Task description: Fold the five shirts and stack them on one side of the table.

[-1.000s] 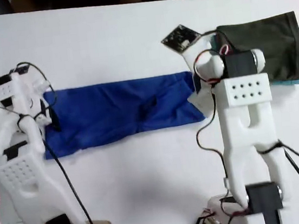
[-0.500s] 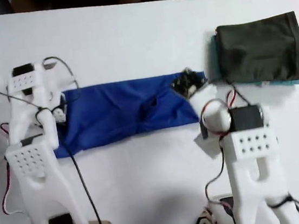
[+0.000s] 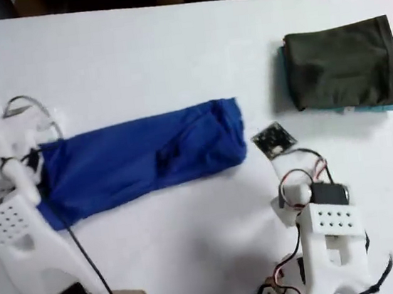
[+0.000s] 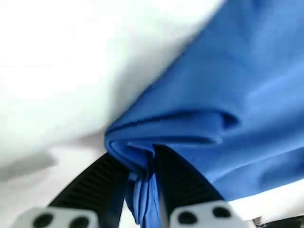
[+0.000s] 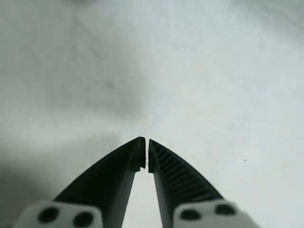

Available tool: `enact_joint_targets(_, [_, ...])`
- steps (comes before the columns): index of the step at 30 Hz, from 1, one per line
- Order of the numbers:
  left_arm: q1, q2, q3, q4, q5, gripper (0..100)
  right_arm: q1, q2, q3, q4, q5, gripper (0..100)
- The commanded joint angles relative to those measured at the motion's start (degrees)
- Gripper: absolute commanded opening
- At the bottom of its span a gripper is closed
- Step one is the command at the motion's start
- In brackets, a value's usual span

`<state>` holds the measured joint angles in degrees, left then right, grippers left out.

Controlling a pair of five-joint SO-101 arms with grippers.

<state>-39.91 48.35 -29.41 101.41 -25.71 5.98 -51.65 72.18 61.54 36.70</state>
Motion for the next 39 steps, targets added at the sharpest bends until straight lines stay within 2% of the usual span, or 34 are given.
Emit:
enact_joint_targets(1, [-5.6, -4.6, 2.9, 0.9, -3.0, 2, 2.2, 2.7, 3.2, -8.0, 0.4, 1.9])
enact_joint_targets(5, [-1.8, -10.5, 10.5, 1.0, -3.3, 2, 2.0, 6.1, 5.7, -14.7, 0.1, 1.9])
enact_joint_targets(11, [12.1, -23.9, 21.8, 1.0, -2.5, 2, 2.2, 7.3, 6.0, -15.2, 0.1, 1.9])
enact_joint_targets(19, [31.9, -41.2, 22.4, 0.9, 3.2, 2, 2.2, 7.6, 6.1, -15.2, 0.0, 1.9])
enact_joint_targets(23, [41.8, -43.6, 22.4, 0.7, 6.3, 2, 2.2, 7.6, 6.3, -15.2, 0.0, 1.9])
enact_joint_targets(26, [46.9, -43.4, 21.2, -0.8, 9.3, 2, 2.2, 7.3, 6.8, -15.2, 0.0, 1.9])
enact_joint_targets(33, [48.4, -43.4, 14.0, -2.4, 11.9, 2, 2.2, 7.3, 6.9, -15.2, 0.0, 1.9])
enact_joint_targets(39, [43.5, -43.5, 12.0, -0.6, 11.4, 2, 0.9, 7.2, 4.7, -14.9, -0.2, 1.9])
